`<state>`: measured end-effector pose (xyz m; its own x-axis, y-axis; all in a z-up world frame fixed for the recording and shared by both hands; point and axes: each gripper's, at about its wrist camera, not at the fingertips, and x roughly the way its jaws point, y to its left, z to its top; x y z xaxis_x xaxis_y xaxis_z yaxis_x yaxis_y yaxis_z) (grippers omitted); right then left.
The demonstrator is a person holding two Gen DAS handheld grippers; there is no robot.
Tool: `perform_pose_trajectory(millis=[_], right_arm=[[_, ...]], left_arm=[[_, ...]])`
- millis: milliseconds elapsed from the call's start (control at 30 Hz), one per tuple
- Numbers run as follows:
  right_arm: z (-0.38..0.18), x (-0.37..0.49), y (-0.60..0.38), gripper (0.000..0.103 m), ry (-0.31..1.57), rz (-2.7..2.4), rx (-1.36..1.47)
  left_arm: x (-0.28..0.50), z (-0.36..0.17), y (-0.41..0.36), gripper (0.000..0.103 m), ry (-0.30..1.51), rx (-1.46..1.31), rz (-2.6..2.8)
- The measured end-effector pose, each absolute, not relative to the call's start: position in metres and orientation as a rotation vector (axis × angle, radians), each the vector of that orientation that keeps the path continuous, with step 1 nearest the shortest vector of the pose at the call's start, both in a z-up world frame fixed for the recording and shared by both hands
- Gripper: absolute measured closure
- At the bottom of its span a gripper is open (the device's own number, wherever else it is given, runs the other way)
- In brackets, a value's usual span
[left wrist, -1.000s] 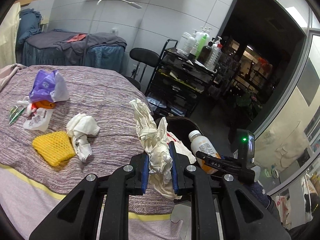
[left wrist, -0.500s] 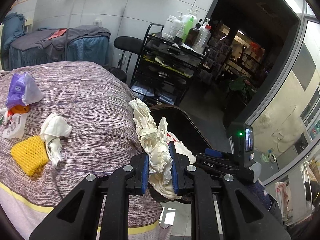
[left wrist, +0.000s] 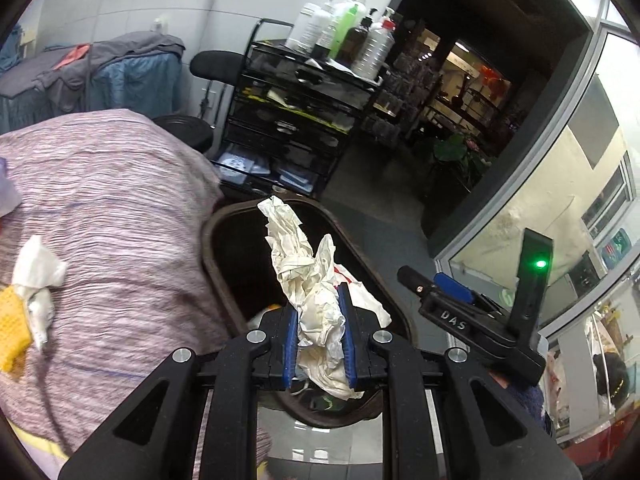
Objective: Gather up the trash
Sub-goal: 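Open the left gripper over the bin to drop the white glove, then move both open grippers back over the bed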
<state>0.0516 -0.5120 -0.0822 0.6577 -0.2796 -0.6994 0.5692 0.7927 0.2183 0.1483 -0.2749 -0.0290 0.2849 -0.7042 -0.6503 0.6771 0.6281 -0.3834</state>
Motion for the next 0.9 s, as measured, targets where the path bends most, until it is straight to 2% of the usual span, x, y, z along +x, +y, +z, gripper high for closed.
perform_pose_trajectory(millis=[600, 667, 700, 767, 800, 833, 900], right_arm=[[-0.081, 0.034, -0.537, 0.027, 0.675, -0.561, 0.482], [-0.081, 0.035, -0.537, 0.027, 0.674, -0.561, 0.486], [-0.081, 0.035, -0.537, 0.026, 0.672, -0.561, 0.488], [-0.082, 0.035, -0.537, 0.025, 0.672, -0.563, 0.488], [-0.082, 0.035, -0.537, 0.025, 0.672, -0.563, 0.489], [-0.082, 0.035, -0.537, 0.025, 0.672, -0.564, 0.490], [-0.083, 0.035, -0.537, 0.025, 0.670, -0.566, 0.496]], left_arm=[[0.156, -0.071, -0.322, 0.085, 0.983, 0.064, -0.913], [0.154, -0.074, -0.325, 0.082, 0.980, 0.086, -0.900], [0.154, -0.076, -0.325, 0.078, 0.982, 0.093, -0.901], [0.154, -0.078, -0.327, 0.063, 0.984, 0.104, -0.901], [0.154, -0.078, -0.327, 0.047, 0.978, 0.109, -0.894], [0.153, -0.078, -0.327, 0.037, 0.966, 0.114, -0.889], [0.150, -0.076, -0.328, 0.029, 0.941, 0.132, -0.888]])
